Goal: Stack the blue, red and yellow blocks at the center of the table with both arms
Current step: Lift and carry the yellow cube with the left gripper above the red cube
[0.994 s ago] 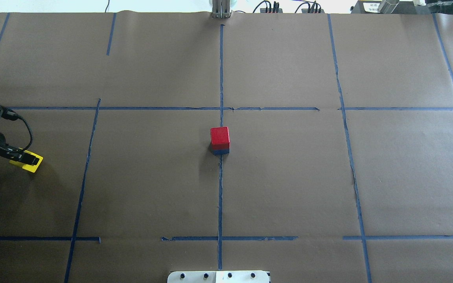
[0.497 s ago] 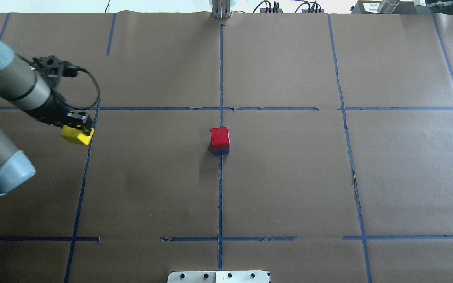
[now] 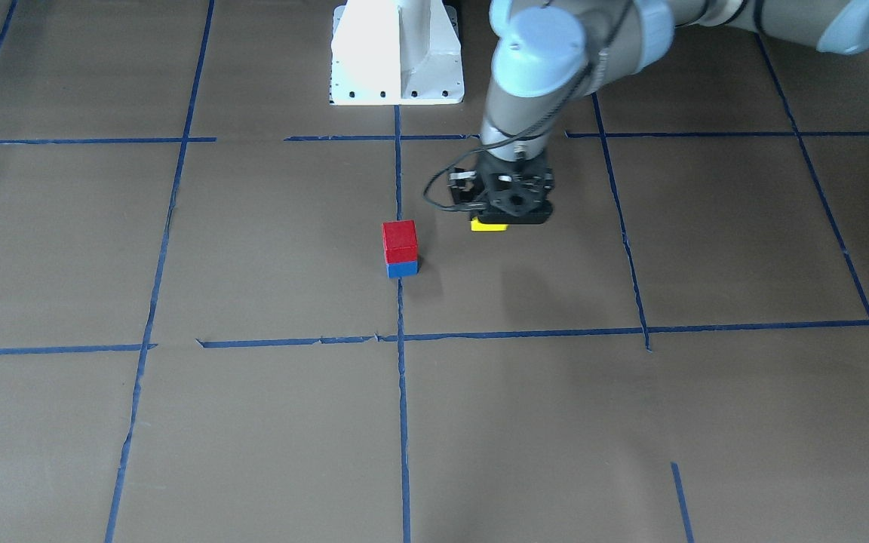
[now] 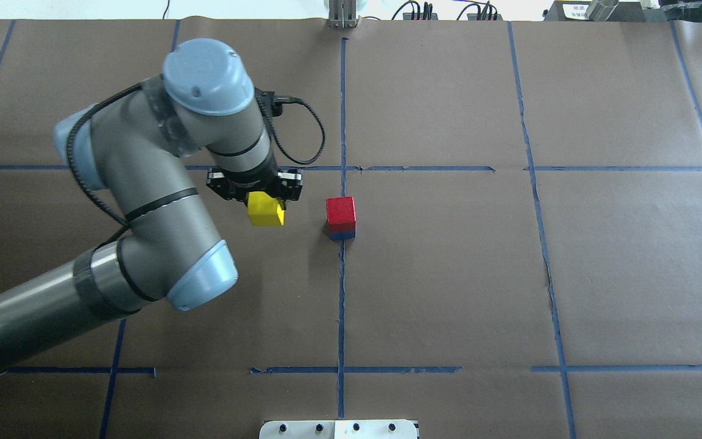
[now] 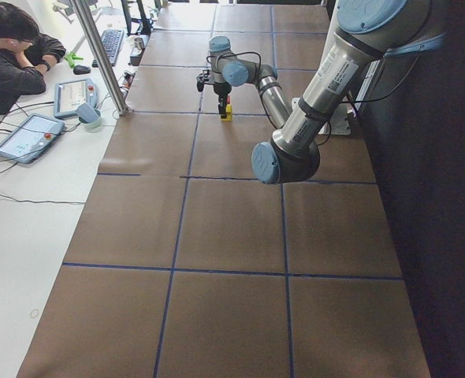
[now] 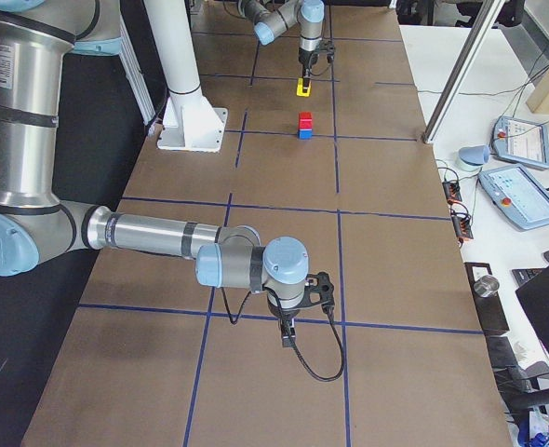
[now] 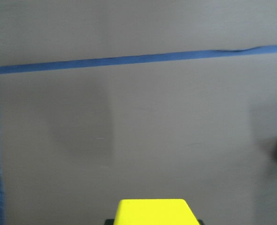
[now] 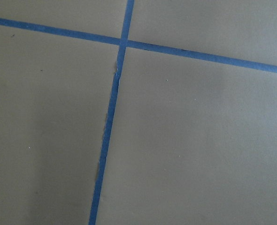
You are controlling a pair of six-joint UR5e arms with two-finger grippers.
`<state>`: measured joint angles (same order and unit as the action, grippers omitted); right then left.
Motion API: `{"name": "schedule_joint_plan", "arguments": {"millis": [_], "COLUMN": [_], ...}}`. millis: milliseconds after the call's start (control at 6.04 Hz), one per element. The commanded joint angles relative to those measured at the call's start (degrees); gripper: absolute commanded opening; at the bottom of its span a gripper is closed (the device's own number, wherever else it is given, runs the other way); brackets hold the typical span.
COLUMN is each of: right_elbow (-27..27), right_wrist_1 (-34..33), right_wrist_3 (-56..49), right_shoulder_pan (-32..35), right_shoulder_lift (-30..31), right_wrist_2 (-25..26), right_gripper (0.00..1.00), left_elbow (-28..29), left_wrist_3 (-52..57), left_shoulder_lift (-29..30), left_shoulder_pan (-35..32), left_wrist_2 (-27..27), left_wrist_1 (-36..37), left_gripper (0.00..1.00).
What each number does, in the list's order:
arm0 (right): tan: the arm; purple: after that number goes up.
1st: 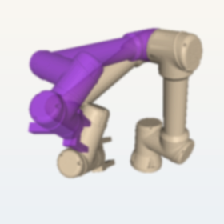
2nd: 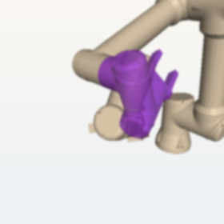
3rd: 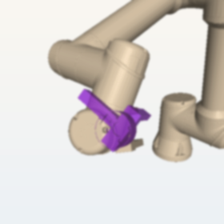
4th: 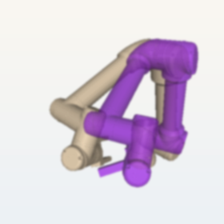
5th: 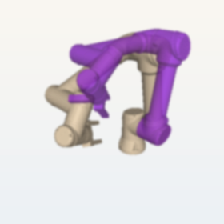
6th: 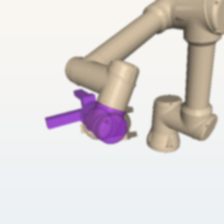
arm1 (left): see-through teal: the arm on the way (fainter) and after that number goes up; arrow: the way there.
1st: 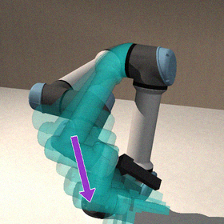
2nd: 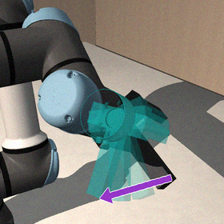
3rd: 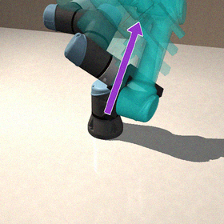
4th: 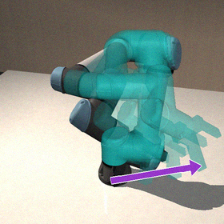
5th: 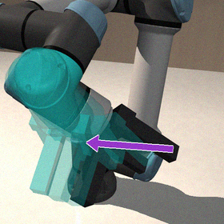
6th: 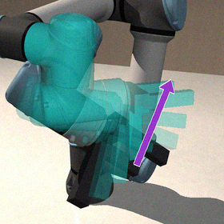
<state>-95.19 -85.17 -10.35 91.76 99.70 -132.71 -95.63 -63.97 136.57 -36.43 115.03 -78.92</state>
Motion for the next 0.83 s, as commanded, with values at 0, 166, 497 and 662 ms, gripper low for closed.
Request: {"name": "schedule_joint_plan", "arguments": {"millis": [0, 166, 497, 662], "right_elbow": [0.0, 0.0, 0.0, 0.0], "right_wrist_1": [0.0, 0.0, 0.0, 0.0], "right_wrist_3": [0.1, 0.1, 0.1, 0.1], "right_shoulder_pan": [0.0, 0.0, 0.0, 0.0], "right_shoulder_lift": [-0.1, 0.0, -0.1, 0.0], "right_wrist_2": [0.0, 0.0, 0.0, 0.0], "right_gripper": [1.0, 1.0, 1.0, 1.0], "left_elbow": [7.1, 9.6, 11.1, 12.5], "left_wrist_3": [-5.0, -7.3, -8.9, -10.3], "left_shoulder_lift": [8.2, 9.5, 9.9, 9.9], "left_shoulder_pan": [0.6, 0.7, 2.9, 3.3], "left_wrist_2": [-0.9, -1.3, -2.7, -3.8], "left_wrist_1": [-0.1, -0.5, -1.5, -4.1], "left_gripper": [0.08, 0.08, 0.08, 0.08]}}
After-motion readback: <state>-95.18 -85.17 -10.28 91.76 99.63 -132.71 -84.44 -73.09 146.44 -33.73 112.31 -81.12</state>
